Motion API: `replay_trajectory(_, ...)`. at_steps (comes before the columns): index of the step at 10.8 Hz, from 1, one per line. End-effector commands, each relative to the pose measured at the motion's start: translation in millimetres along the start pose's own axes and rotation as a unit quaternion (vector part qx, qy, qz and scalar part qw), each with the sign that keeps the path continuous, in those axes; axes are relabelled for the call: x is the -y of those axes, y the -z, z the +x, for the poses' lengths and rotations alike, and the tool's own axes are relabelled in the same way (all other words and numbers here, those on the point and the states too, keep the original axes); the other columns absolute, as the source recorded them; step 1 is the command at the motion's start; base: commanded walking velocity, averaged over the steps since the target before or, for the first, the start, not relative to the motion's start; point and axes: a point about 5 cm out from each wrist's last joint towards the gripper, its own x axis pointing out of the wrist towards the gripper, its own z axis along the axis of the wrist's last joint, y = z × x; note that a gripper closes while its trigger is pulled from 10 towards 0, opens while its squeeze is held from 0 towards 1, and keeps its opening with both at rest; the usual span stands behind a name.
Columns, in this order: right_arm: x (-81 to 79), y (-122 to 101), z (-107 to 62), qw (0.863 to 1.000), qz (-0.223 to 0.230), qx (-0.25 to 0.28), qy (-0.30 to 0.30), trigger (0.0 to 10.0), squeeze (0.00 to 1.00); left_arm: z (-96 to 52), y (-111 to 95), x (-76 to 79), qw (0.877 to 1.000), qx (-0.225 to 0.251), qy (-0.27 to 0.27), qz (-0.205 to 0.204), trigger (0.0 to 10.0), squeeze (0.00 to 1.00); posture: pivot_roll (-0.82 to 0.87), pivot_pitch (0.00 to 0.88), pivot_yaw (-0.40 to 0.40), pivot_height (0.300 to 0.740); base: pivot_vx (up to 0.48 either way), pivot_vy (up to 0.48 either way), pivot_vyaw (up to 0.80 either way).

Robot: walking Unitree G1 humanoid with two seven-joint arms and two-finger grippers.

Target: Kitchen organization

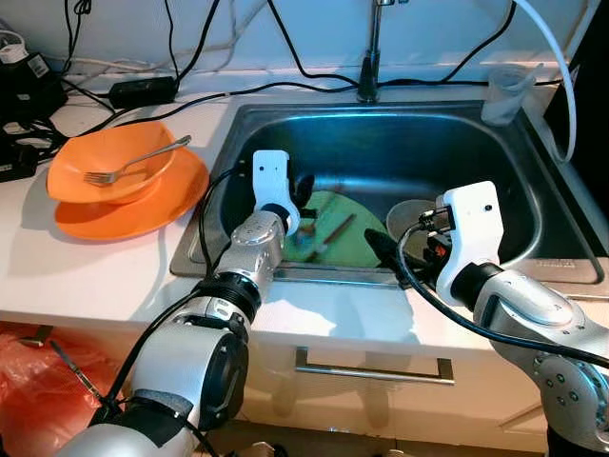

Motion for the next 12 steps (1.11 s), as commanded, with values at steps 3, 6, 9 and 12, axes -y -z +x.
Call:
replay_trajectory(3,-4.6,-1.9,-0.5,1.000,-0.002,0.005,-0.011,10.0,0.00,-1.6,0.6,-10.1,0.999,0.001,-0.028,0.035,10.0,1.00,-0.18,0.081,0.132,0.740,0.000,0.000,0.00)
replay_trajectory(6,-8.3,2.2,-0.3,0.999,0.001,-0.002,-0.034,10.0,0.00,-2.6,-13.7,-25.0,0.989,0.031,-0.087,0.115,10.0,1.00,-0.16,0.081,0.124,0.740,0.000,0.000,0.00)
replay_trajectory(9,-15.1,2.5,6.8,0.998,0.001,0.003,-0.059,10.0,0.00,-10.1,-36.2,-42.9,0.974,0.100,-0.121,0.164,10.0,1.00,-0.10,0.083,0.106,0.740,0.000,0.000,0.00)
replay_trajectory(12,-23.8,1.8,17.2,0.996,0.004,0.010,-0.087,10.0,0.00,-24.1,-51.5,-55.9,0.961,0.143,-0.137,0.191,10.0,1.00,-0.03,0.084,0.088,0.740,0.000,0.000,0.00)
